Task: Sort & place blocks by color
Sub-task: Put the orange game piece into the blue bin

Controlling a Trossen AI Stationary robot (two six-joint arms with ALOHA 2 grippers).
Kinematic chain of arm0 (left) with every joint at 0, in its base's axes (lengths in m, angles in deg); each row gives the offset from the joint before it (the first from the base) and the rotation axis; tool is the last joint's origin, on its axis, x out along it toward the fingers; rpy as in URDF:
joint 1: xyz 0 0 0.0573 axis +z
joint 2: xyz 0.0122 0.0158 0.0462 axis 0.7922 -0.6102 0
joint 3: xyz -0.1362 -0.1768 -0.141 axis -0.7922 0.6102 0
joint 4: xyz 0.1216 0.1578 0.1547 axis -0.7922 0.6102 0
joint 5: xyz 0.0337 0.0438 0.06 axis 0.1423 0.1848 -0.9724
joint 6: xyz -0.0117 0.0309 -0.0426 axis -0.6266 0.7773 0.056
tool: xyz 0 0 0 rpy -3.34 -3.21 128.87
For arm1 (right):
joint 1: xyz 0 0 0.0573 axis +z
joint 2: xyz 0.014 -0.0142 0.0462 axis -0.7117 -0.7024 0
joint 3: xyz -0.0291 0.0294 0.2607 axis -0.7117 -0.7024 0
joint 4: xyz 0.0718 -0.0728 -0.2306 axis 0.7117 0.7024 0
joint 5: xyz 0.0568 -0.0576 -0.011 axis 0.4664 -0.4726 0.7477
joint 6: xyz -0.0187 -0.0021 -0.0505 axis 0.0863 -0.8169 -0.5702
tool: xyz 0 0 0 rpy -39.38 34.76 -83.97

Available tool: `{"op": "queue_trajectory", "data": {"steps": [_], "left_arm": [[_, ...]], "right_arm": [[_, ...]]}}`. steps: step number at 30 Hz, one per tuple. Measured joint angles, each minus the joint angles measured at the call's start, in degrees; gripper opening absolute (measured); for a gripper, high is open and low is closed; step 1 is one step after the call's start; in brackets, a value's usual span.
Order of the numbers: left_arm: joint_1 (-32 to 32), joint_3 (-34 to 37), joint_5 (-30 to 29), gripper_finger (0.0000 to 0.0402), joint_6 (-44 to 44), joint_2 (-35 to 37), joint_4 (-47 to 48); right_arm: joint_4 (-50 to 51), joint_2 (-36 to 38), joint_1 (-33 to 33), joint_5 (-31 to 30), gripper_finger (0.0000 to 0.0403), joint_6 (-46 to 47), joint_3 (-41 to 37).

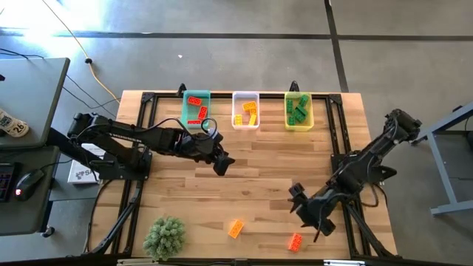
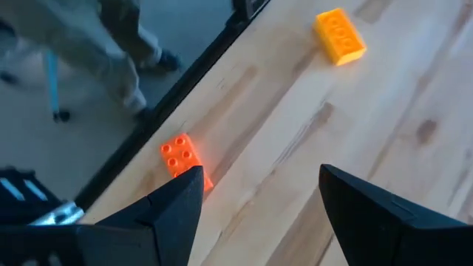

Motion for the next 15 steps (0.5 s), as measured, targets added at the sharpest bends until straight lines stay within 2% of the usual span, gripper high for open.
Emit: {"op": "queue_trajectory", "data": {"steps": [9, 15], "left_arm": [[0.00, 0.00, -0.20, 0.0223, -0.13, 0.00, -0.02], [0.00, 0.00, -0.22, 0.0223, -0.16, 0.00, -0.03]], "right_arm": [[-0.50, -9.64, 3.13, 0.59, 0.0256, -8.77, 0.00], [-2.03, -14.93, 4.32, 3.65, 0.0256, -13.18, 0.00]]}}
